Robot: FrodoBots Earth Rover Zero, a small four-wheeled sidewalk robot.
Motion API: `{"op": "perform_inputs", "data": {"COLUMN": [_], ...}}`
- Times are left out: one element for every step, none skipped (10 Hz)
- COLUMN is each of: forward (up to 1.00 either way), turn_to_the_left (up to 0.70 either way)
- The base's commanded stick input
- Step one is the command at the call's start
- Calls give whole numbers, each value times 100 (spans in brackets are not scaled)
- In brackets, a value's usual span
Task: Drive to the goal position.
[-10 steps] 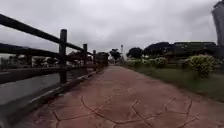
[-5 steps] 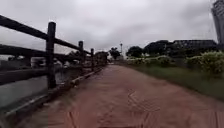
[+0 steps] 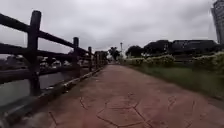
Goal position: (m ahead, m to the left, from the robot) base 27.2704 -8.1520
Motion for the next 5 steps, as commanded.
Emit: {"op": "perform_inputs", "data": {"forward": [100,100,100,100,100], "turn_to_the_left": [0,0,0,0,0]}}
